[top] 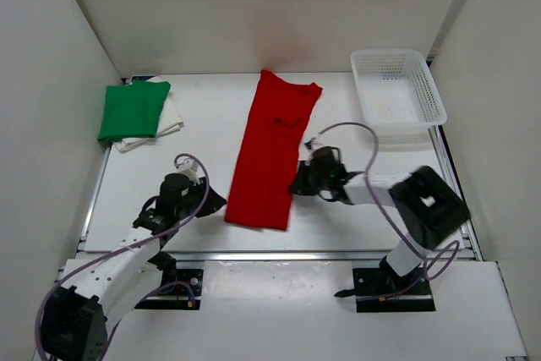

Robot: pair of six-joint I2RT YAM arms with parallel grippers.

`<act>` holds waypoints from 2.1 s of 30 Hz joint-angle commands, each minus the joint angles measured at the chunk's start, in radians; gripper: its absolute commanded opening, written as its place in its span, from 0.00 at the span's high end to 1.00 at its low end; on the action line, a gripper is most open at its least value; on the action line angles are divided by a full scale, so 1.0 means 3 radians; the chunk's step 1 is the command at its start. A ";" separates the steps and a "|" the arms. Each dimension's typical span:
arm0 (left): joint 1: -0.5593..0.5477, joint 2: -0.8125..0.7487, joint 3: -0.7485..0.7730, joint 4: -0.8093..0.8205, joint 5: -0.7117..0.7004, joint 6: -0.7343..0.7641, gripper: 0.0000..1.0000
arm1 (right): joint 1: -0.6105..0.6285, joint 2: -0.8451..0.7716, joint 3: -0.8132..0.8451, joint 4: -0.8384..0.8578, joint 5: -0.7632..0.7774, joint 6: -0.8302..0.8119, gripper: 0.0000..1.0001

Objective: Fold and stack the t-shirts
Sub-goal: Rotate the tshirt 90 degrees, then grab the bottom of the folded rectangular tshirt with both arms, then fold the folded rectangular tshirt in 1/3 of the way

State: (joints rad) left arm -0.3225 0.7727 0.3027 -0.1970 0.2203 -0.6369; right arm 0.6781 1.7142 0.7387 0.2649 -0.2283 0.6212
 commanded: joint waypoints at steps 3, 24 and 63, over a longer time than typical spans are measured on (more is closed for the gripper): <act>-0.0810 0.0292 0.0136 0.0130 -0.0534 -0.0004 0.69 | -0.0776 -0.0866 -0.0601 -0.0534 -0.0511 -0.0418 0.51; -0.1819 0.1831 0.0279 0.1256 -0.0469 -0.0521 0.34 | -0.0870 -0.3019 -0.1967 -0.1277 -0.0190 0.0041 0.71; -0.0526 0.2515 0.2103 0.0350 -0.0295 -0.0081 1.00 | -0.1473 -0.1252 0.0195 -0.0971 -0.0399 -0.0588 1.00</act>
State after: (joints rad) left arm -0.5140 1.4384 0.8310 -0.0792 0.1822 -0.7406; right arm 0.2649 1.2488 0.6994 -0.1375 -0.3325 0.5056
